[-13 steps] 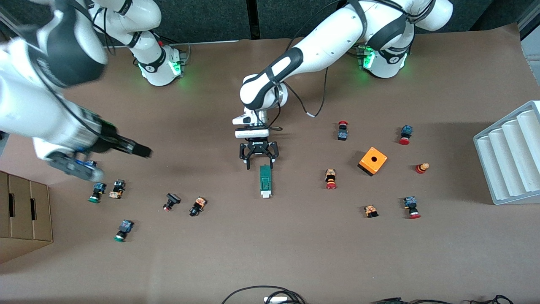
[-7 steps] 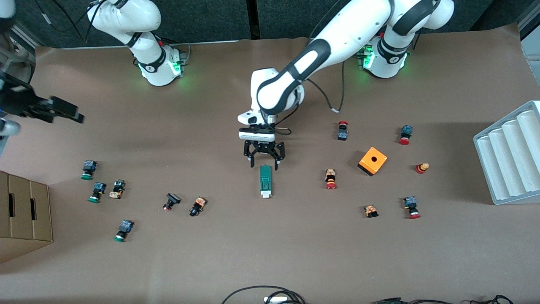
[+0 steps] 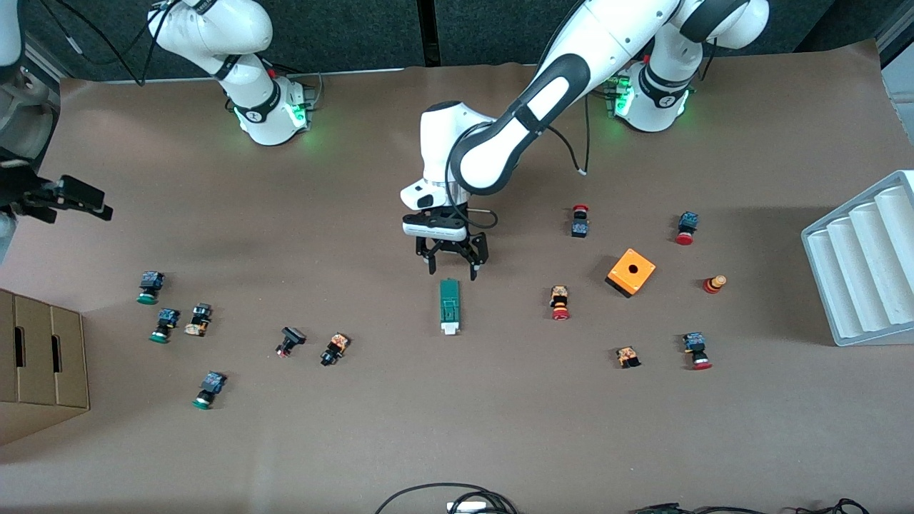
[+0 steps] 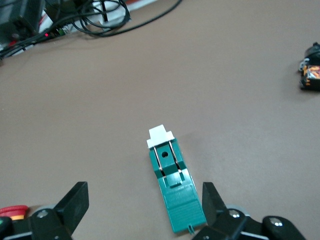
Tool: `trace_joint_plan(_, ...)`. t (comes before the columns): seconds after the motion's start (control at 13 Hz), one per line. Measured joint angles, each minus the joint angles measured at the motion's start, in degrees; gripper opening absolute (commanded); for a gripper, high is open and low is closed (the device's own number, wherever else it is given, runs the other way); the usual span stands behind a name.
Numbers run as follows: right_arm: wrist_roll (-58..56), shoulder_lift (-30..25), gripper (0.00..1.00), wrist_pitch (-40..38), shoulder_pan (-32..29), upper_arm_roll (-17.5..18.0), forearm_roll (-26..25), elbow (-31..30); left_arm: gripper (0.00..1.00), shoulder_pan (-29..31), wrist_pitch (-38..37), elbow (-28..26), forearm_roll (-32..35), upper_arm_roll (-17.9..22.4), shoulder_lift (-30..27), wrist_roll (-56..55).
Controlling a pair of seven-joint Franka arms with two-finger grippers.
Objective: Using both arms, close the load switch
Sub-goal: 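Open the left gripper and lift it off the switch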
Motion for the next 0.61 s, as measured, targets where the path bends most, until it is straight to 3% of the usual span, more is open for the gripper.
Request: trace_joint_plan(0.61,0.01,0.47,1.00,0.33,-0.08,0.04,-0.51,2.19,1.00,1.88,-4.35,4.46,-20.42,0.35,-3.76,23.66)
